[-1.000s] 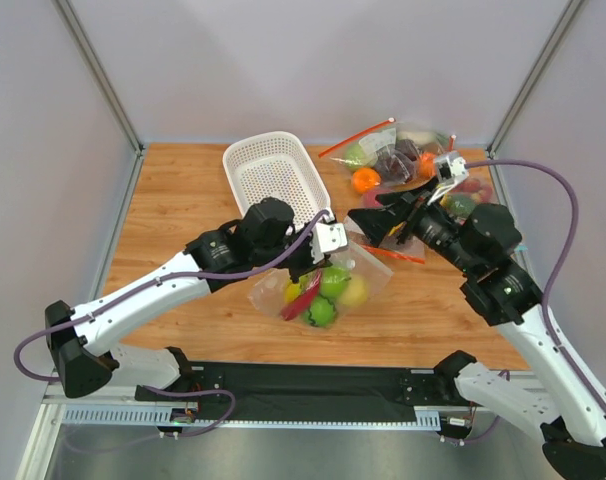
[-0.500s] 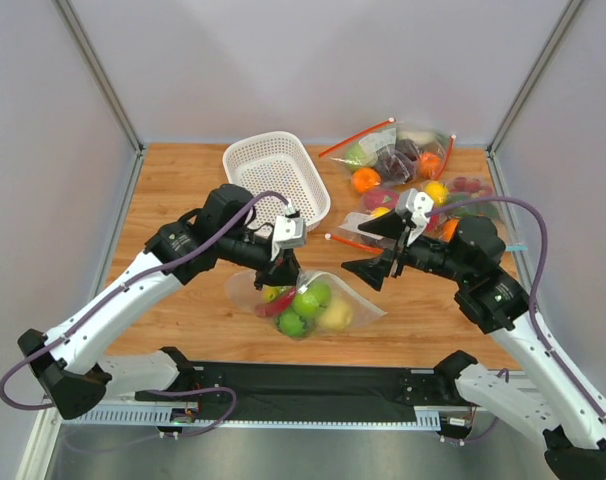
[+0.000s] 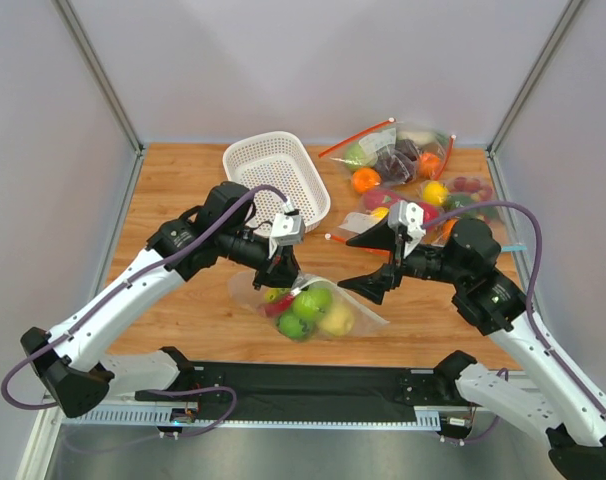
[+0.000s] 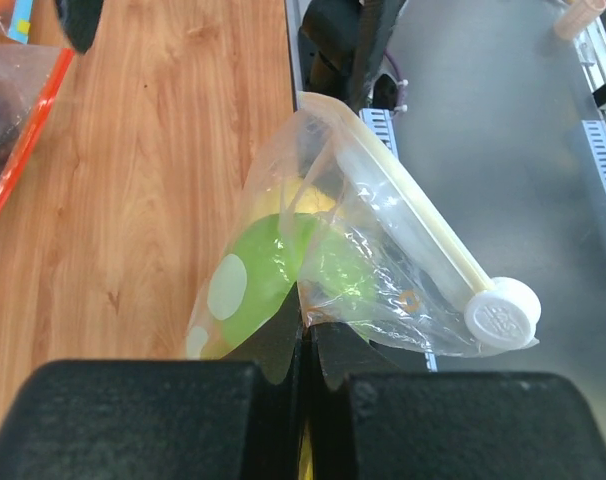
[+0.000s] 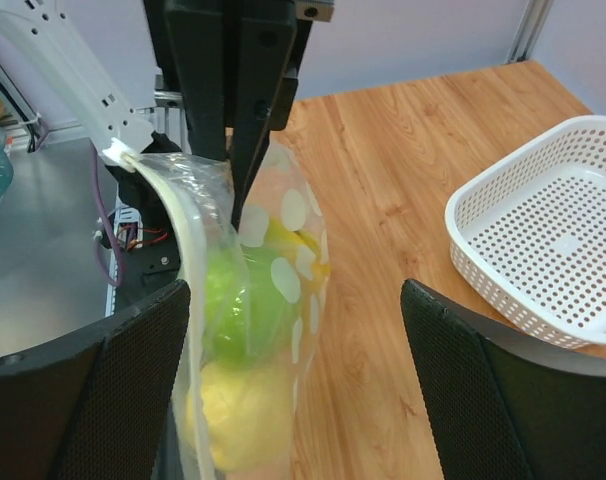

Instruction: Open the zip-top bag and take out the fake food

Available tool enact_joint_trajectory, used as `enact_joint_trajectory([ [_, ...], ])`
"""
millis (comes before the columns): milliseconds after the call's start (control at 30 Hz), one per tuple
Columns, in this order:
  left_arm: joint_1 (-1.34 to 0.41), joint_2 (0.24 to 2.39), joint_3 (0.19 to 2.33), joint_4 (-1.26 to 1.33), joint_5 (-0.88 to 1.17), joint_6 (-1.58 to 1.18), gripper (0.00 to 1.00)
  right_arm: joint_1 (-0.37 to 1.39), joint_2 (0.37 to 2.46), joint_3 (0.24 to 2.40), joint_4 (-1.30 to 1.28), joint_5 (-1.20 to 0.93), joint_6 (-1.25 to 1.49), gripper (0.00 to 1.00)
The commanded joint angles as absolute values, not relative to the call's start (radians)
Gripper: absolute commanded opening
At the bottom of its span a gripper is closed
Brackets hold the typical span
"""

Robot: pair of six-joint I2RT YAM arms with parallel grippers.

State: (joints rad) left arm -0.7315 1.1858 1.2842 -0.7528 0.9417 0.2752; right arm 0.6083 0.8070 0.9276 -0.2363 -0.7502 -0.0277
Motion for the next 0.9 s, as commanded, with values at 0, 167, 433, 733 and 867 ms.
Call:
enact_joint_trajectory([
  [0, -0.724, 1.190, 1.321, -0.735, 0.997, 0.273, 0.00, 0.615, 0.758, 0.965, -0.236, -0.764, -0.052, 0.87],
  [167, -0.724, 1.201, 1.321, -0.729, 1.022, 0.267, 0.00, 0.641, 0.795, 0.973, -0.212, -0.787, -0.040, 0.87],
  [433, -0.724, 1.216, 1.313, -0.712, 1.031, 0.256, 0.00, 0.770, 0.902, 0.992, -0.169, -0.733, -0.069, 0.83],
  [733, -0.724, 1.218, 1.307, -0.713, 0.996, 0.259, 0.16, 0.813, 0.940, 1.011, -0.149, -0.649, -0.051, 0.00],
  [867, -0.724, 1.187, 1.304, -0.722, 0.948, 0.276, 0.45, 0.813, 0.940, 1.014, -0.130, -0.528, -0.006, 0.00],
])
